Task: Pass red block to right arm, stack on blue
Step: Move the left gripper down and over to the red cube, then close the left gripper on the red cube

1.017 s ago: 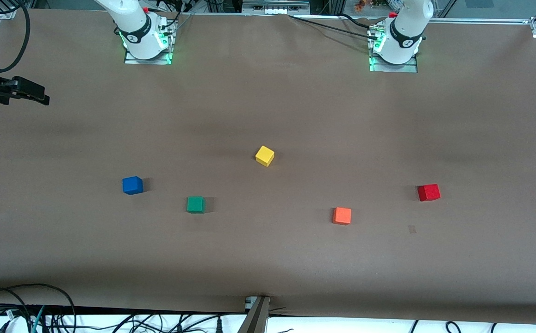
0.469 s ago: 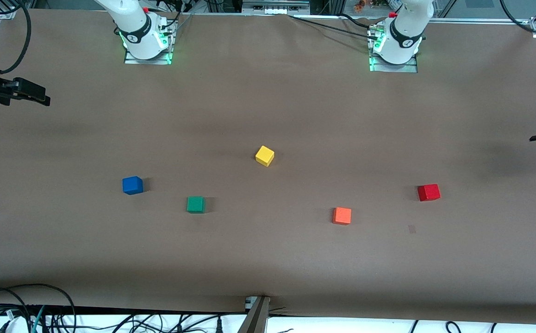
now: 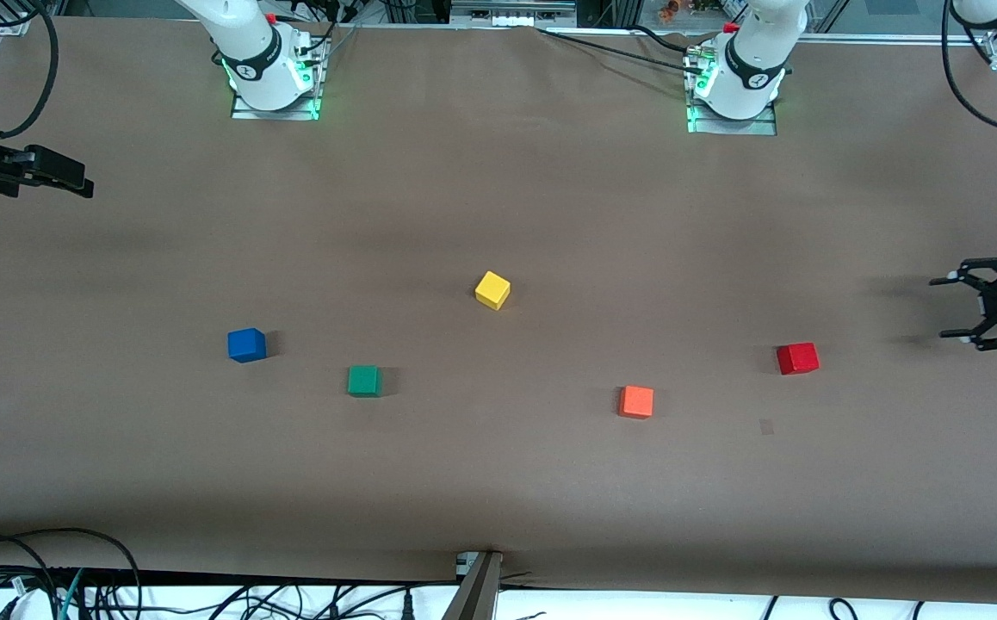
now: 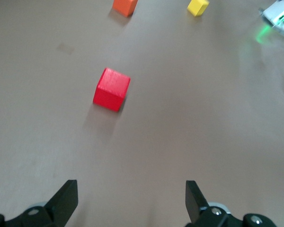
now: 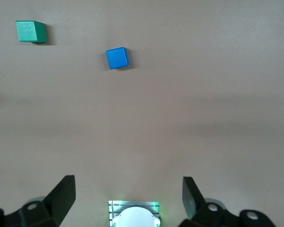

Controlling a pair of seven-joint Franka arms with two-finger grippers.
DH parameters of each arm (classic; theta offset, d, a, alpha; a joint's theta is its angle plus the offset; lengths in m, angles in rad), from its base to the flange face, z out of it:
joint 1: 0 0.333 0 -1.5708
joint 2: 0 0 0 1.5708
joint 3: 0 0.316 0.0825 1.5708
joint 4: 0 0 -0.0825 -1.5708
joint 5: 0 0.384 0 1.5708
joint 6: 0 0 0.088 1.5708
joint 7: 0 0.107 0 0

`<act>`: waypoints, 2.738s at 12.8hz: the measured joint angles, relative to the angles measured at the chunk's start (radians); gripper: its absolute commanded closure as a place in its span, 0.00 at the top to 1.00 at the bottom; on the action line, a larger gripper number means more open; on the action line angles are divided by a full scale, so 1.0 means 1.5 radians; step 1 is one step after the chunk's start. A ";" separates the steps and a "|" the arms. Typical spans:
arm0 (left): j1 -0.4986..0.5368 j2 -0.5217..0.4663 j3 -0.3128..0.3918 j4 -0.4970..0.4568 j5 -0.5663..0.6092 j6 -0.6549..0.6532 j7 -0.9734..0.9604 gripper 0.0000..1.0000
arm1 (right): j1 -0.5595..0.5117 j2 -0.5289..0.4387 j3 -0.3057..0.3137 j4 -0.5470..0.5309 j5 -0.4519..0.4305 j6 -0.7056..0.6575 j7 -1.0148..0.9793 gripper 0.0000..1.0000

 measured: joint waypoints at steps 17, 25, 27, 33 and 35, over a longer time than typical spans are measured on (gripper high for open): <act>-0.007 0.198 -0.024 0.005 -0.305 -0.035 0.308 1.00 | 0.000 0.000 0.000 0.000 0.000 0.005 0.000 1.00; -0.031 0.235 -0.045 0.039 -0.318 -0.036 0.349 1.00 | 0.000 0.001 0.000 0.000 0.000 0.005 0.000 1.00; -0.038 0.243 -0.048 0.040 -0.330 -0.036 0.358 1.00 | 0.000 0.002 0.000 0.000 0.000 0.005 0.000 1.00; -0.054 0.252 -0.051 0.043 -0.338 -0.036 0.380 0.74 | 0.000 0.002 0.000 0.000 0.003 0.009 0.000 1.00; -0.059 0.252 -0.051 0.043 -0.338 -0.036 0.390 0.43 | 0.000 0.002 0.000 0.000 0.003 0.010 0.000 1.00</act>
